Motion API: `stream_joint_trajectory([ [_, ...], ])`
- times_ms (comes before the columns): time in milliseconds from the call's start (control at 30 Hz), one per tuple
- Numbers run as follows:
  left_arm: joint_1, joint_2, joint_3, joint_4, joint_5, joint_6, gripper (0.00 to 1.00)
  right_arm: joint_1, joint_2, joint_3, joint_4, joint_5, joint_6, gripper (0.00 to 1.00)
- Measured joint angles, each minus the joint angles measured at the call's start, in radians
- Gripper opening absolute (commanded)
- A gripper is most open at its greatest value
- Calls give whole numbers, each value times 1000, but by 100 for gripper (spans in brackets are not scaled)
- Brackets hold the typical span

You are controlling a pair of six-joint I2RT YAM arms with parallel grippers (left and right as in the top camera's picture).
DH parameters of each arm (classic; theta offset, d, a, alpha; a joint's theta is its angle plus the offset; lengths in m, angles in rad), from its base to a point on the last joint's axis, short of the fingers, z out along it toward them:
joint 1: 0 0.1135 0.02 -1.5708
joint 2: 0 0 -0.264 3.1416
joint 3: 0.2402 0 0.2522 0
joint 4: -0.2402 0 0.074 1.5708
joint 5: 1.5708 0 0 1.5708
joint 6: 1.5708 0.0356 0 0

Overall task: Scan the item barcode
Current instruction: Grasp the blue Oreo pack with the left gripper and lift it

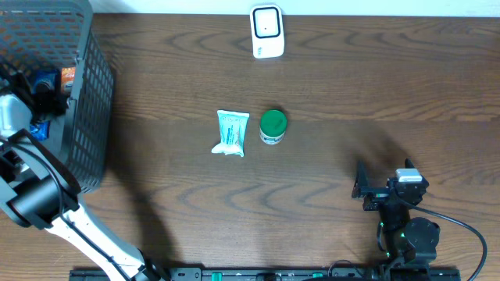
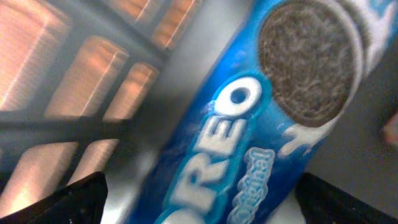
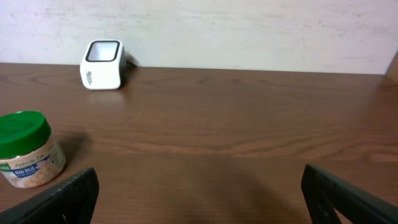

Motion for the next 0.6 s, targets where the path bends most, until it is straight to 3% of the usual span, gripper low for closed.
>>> stream_joint_trajectory([
  [33, -1, 3, 8, 2, 0, 10, 98, 0, 0, 0, 0, 0, 0, 99],
  [67, -2, 9, 12, 7, 4, 18, 92, 0, 0, 0, 0, 0, 0, 99],
  [100, -3, 16, 18, 13, 12, 19, 63, 0, 0, 0, 0, 0, 0, 99],
  [167, -3, 31, 31, 24, 22, 27, 24, 0, 0, 0, 0, 0, 0, 99],
  [200, -3, 36, 36, 24, 25, 29, 19, 0, 0, 0, 0, 0, 0, 99],
  [267, -6, 40, 42, 21, 13, 32, 19, 0, 0, 0, 0, 0, 0, 99],
  [333, -6, 38, 42, 20, 0, 37, 8, 0, 0, 0, 0, 0, 0, 99],
  [600, -2, -11, 17, -39, -31, -14, 7, 0, 0, 0, 0, 0, 0, 99],
])
